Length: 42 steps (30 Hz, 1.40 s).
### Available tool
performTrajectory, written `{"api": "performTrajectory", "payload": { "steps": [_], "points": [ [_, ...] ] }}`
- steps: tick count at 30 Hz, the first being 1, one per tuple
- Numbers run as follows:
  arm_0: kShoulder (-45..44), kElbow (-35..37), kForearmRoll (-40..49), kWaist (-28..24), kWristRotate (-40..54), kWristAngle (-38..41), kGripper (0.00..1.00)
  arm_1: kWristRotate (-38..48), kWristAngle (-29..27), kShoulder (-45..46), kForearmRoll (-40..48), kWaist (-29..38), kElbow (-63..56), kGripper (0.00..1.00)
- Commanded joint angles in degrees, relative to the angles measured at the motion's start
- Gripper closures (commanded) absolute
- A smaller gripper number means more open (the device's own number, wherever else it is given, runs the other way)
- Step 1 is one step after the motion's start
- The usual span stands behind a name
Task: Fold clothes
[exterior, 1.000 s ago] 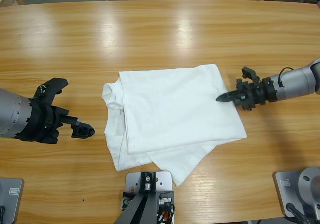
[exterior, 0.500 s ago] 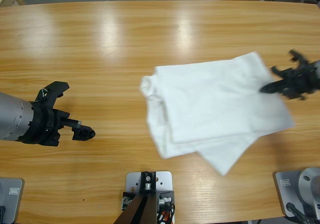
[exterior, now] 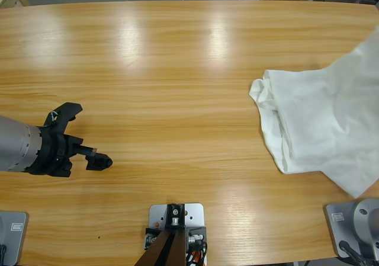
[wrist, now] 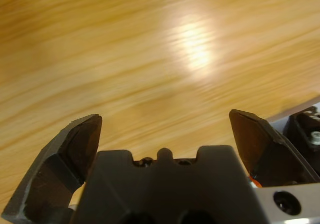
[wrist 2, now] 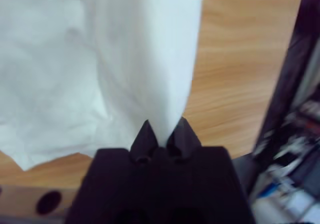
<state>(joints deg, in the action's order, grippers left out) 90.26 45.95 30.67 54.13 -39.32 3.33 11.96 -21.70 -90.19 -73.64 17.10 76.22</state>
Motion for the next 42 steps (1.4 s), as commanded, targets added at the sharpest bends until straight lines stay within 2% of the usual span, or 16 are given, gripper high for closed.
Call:
{"api": "performTrajectory", "payload": {
  "steps": [1, 7, 19, 29, 30, 31, 32, 34, 36, 37, 42],
  "points": [
    [-0.1, -3.0, -3.1, 0.4, -0.5, 0.1, 0.0, 10.2, -2.8, -10.2, -4.7, 26.1, 4.3, 1.0],
    [0.0, -3.0, -3.5, 0.4, -0.5, 0.1, 0.0, 15.1, 3.6, -14.6, 0.2, 33.7, 3.5, 1.0],
    [-0.1, -3.5, -4.1, 0.4, -0.7, 0.1, 0.0, 16.7, 15.4, -18.1, 14.6, 38.1, -5.2, 1.0],
    [0.1, -4.0, -4.2, 0.4, -0.7, 0.1, 0.0, 17.7, 20.1, -19.7, 19.4, 41.0, -10.1, 1.0],
    [0.1, -4.0, -4.2, 0.4, -0.7, 0.1, 0.0, 18.0, 20.9, -19.8, 19.4, 41.2, -10.1, 0.941],
    [0.1, -4.0, -4.2, 0.4, -0.7, 0.1, 0.0, 18.6, 21.6, -20.0, 19.4, 41.5, -10.2, 0.511],
    [0.1, -4.1, -4.2, 0.4, -0.7, 0.1, 0.0, 19.2, 22.0, -20.0, 19.3, 42.1, -10.2, 0.238],
    [0.1, -4.6, -4.1, 0.4, -0.6, 0.0, 0.0, 20.3, 22.6, -18.9, 19.3, 43.3, -10.1, 0.182],
    [0.0, -5.3, -4.1, 0.4, -0.6, 0.0, 0.0, 22.4, 22.7, -16.2, 19.2, 44.1, -10.1, 0.026],
    [0.0, -5.5, -4.1, 0.4, -0.5, 0.0, 0.0, 23.4, 22.6, -14.8, 19.0, 44.2, -10.1, 0.003],
    [0.0, -5.4, -4.7, 0.4, -0.6, 0.0, 0.0, 25.0, 20.6, -6.4, 17.9, 44.2, -9.9, 0.009]
  ]
}}
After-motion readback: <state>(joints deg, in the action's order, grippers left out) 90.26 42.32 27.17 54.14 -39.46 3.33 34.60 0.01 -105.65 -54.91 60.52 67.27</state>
